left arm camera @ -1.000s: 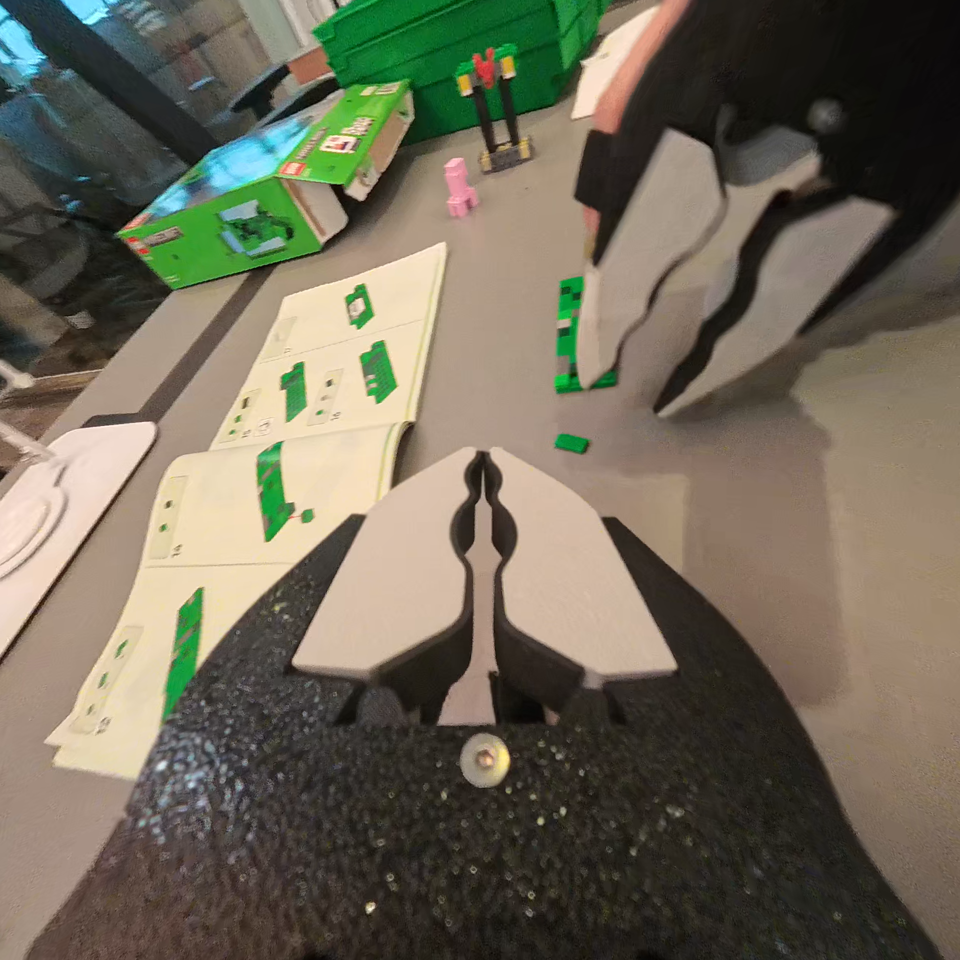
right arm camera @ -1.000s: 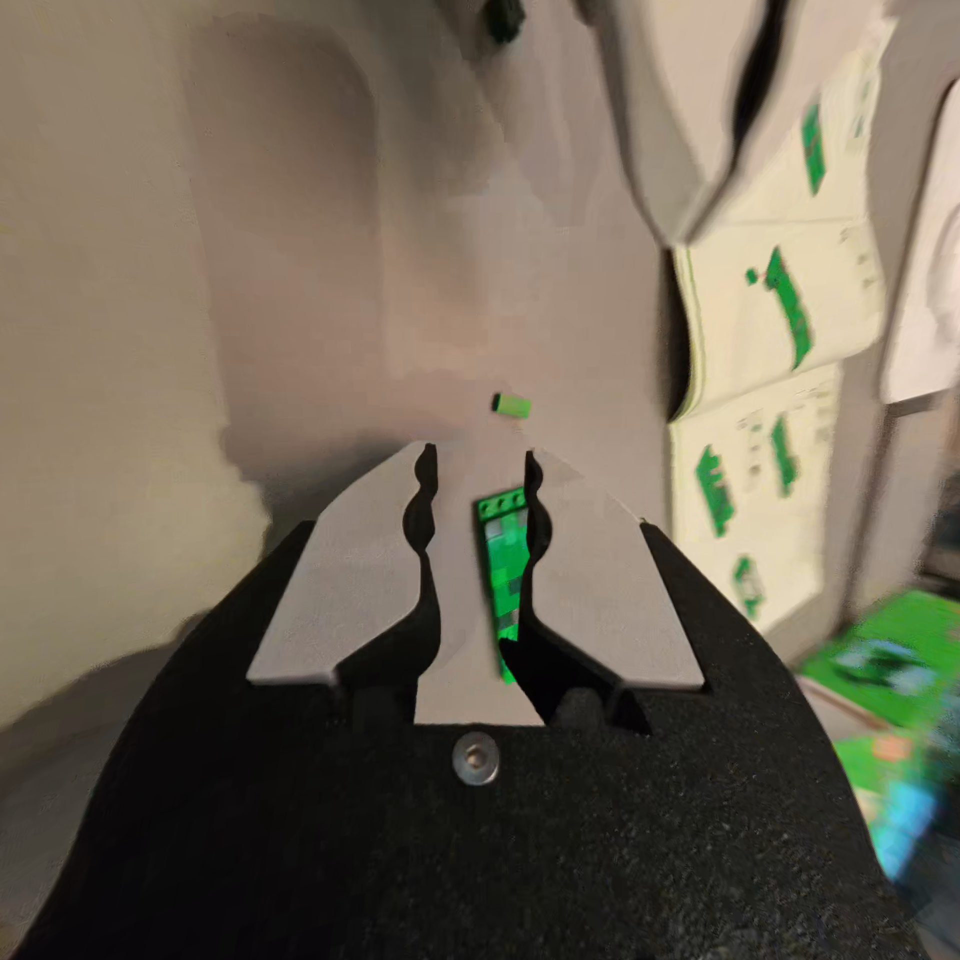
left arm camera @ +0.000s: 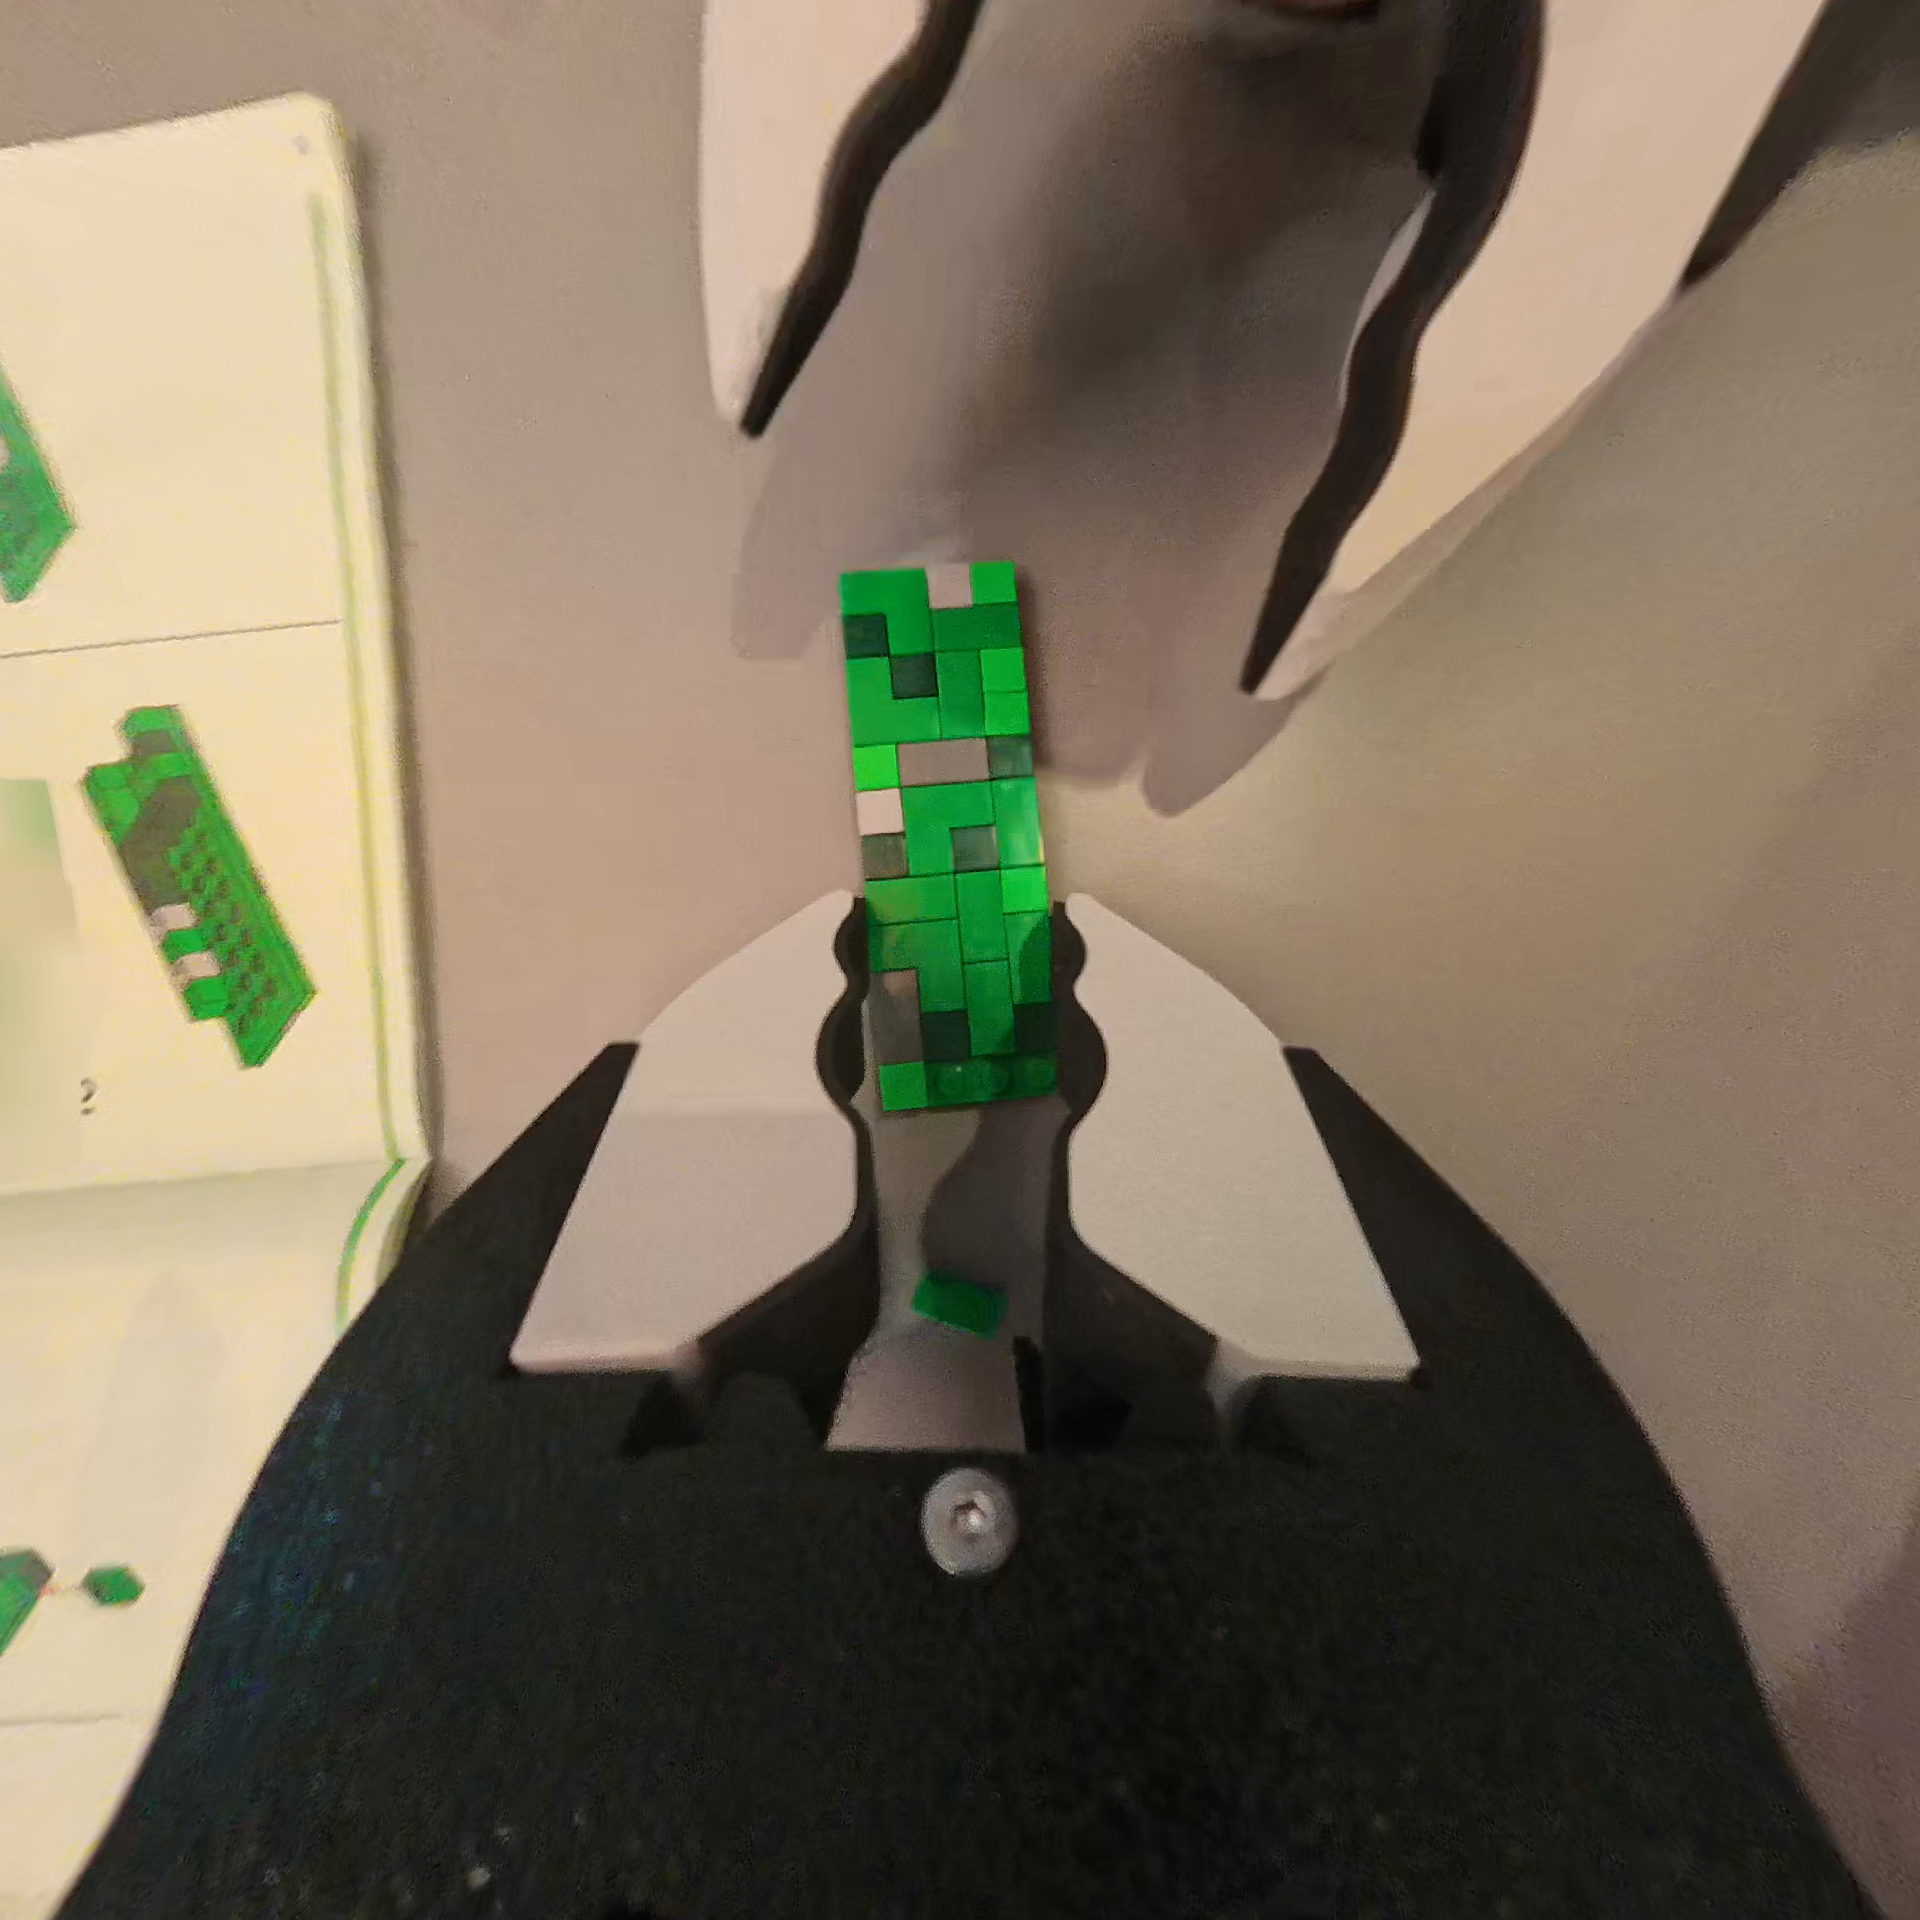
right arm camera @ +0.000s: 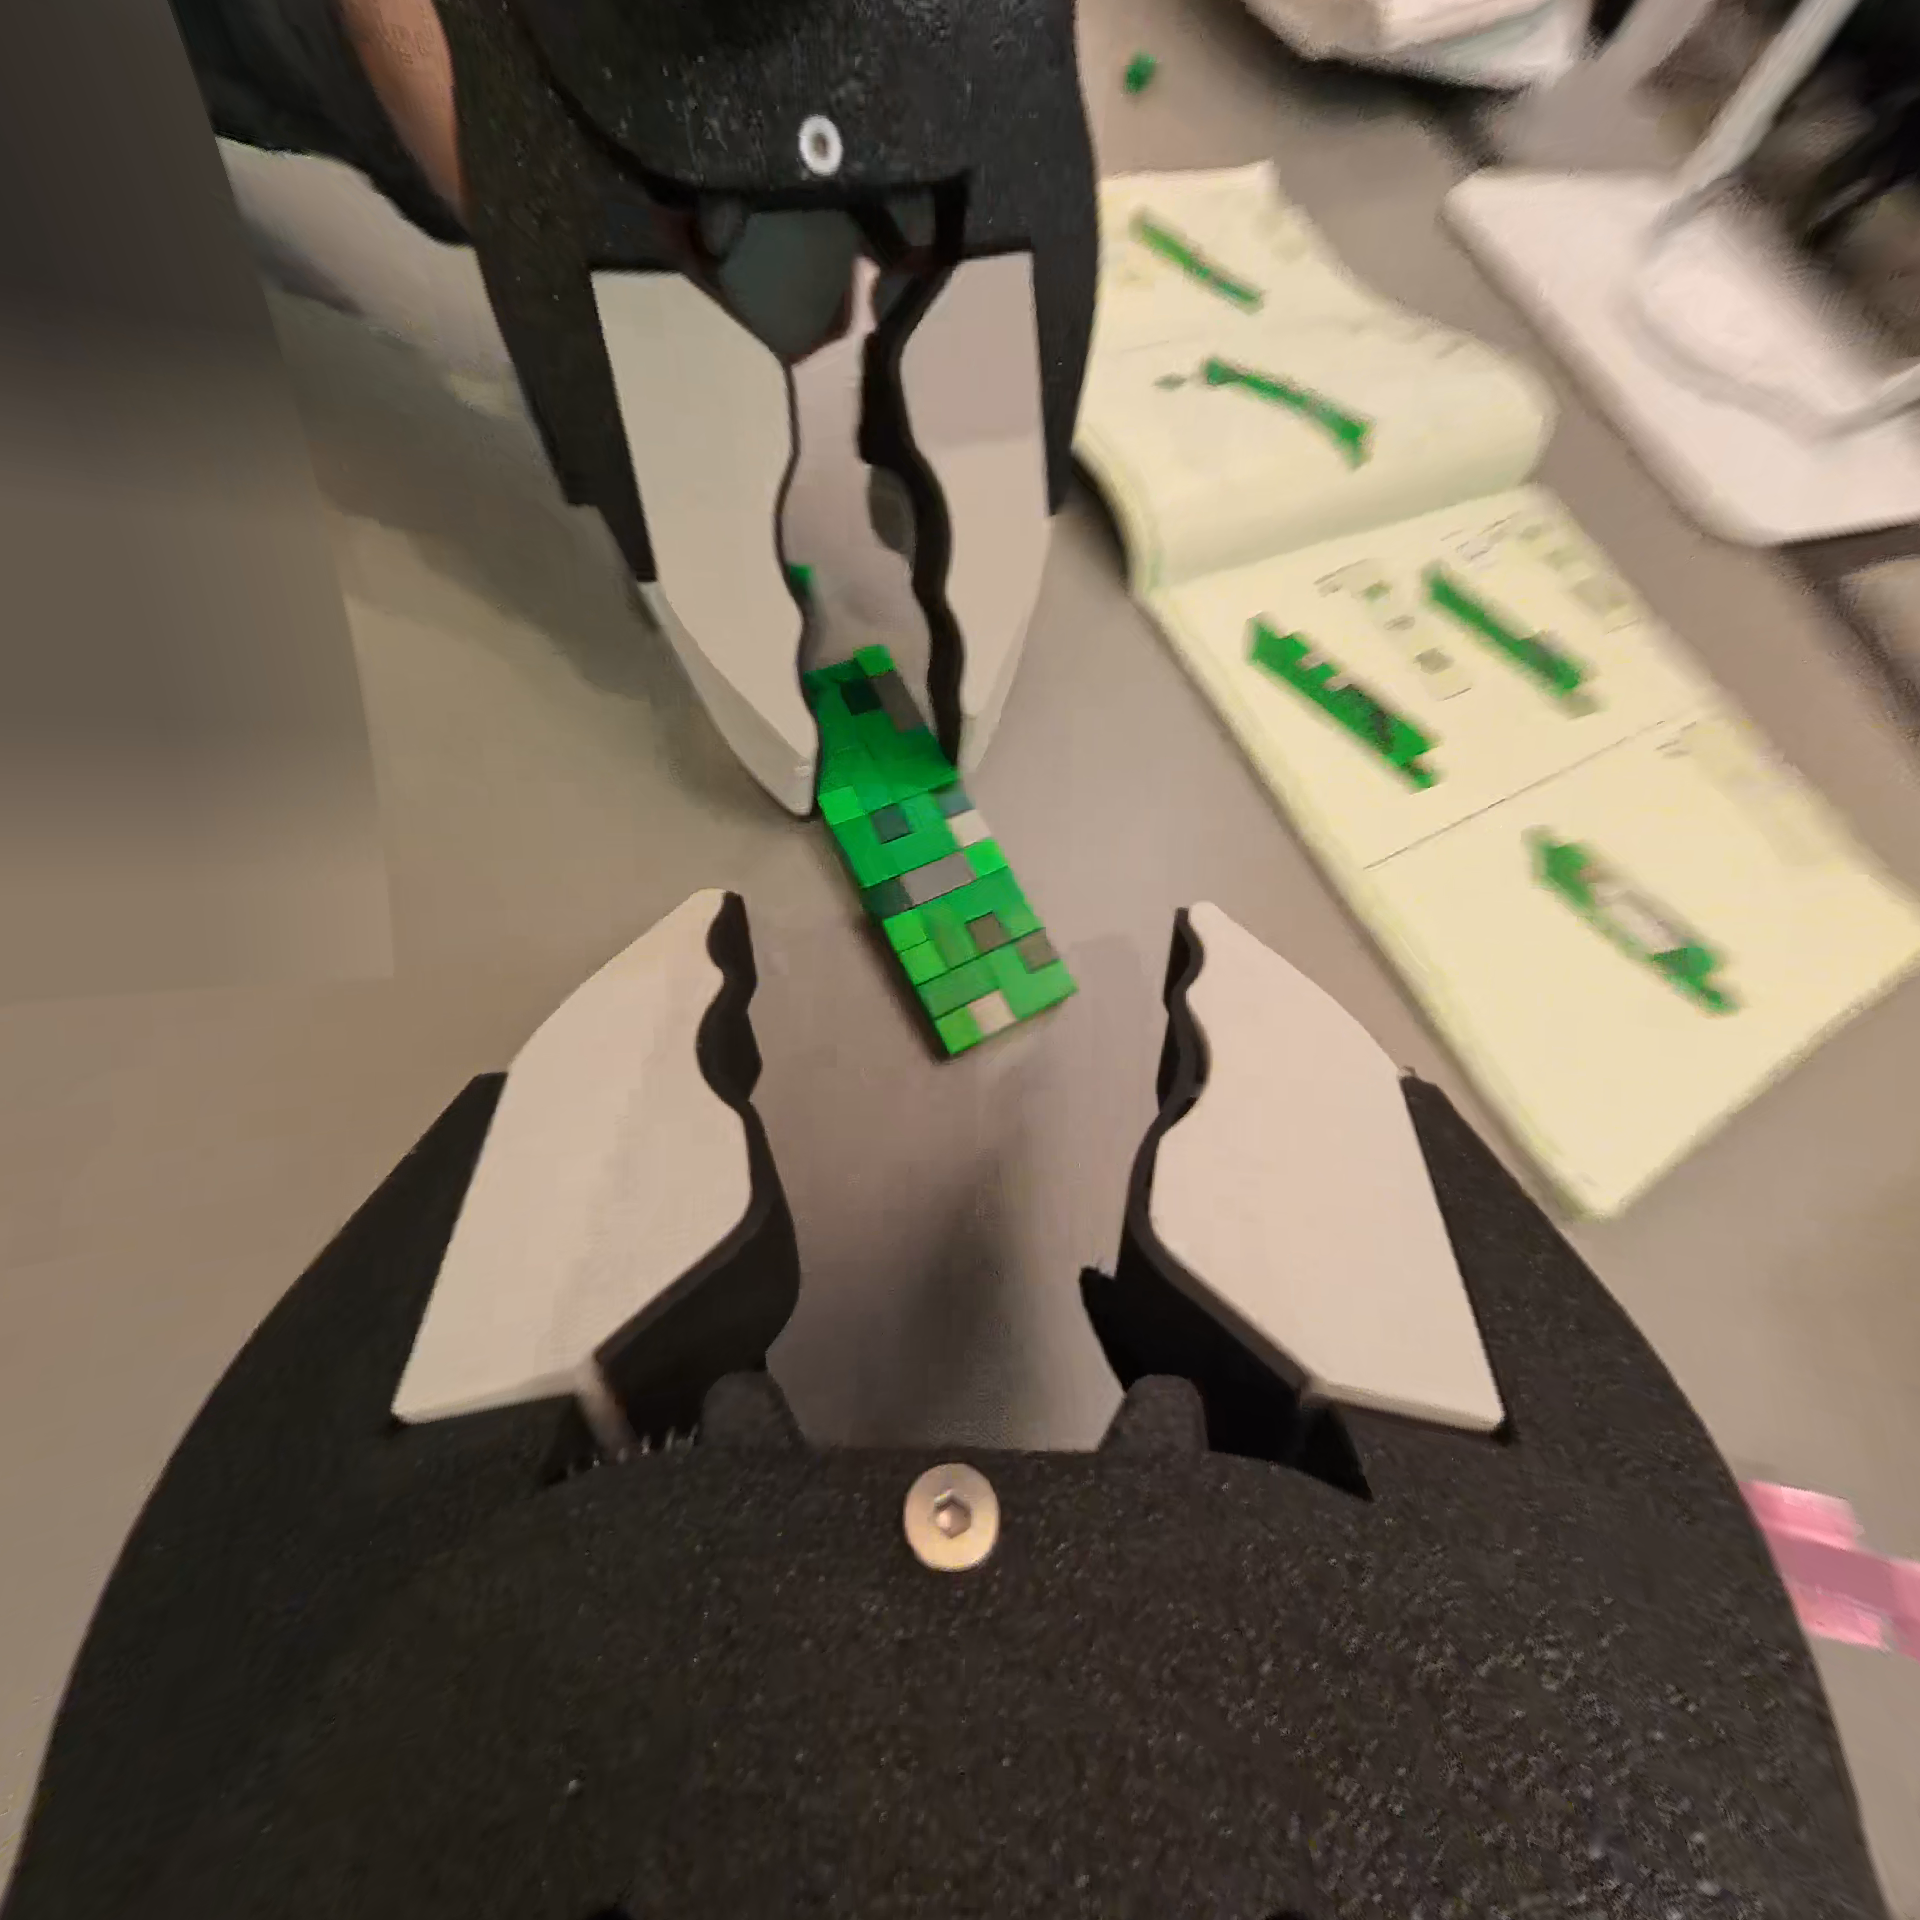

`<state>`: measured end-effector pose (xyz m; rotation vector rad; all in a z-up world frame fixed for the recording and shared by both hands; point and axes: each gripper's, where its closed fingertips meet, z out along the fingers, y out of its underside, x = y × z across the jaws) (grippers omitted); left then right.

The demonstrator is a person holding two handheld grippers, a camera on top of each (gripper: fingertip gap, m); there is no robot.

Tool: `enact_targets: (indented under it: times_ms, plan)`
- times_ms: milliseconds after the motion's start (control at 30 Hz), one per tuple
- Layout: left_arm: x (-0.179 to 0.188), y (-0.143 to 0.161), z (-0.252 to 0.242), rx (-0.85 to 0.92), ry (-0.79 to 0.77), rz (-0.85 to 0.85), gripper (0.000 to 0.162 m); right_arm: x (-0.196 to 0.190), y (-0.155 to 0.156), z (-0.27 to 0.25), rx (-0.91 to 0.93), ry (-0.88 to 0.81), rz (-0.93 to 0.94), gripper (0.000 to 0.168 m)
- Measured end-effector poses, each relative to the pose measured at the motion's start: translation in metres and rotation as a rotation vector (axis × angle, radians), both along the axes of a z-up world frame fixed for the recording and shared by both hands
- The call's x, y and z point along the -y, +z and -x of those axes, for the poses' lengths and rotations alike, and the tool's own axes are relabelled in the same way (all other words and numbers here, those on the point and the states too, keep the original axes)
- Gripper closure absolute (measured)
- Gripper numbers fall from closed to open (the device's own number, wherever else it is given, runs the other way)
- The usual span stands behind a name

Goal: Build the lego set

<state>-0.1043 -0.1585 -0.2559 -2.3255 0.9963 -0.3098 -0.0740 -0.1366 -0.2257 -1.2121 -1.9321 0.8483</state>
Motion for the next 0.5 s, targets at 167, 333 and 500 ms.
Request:
enact_targets:
  times_ms: [167,333,500]
  plan:
    - [-0.009,0.036,0.015,0.215,0.155,-0.034,0.129,-0.018,0.019,0.024,-0.154,-0.135,-0.659,0.107]
    - [-0.008,0.053,0.028,0.273,0.180,-0.041,0.130,-0.021,0.023,0.053,-0.203,-0.169,-1.069,0.108]
    - [-0.005,0.061,0.023,0.308,0.142,-0.060,0.129,-0.024,0.036,0.071,-0.287,-0.172,-1.344,0.161]
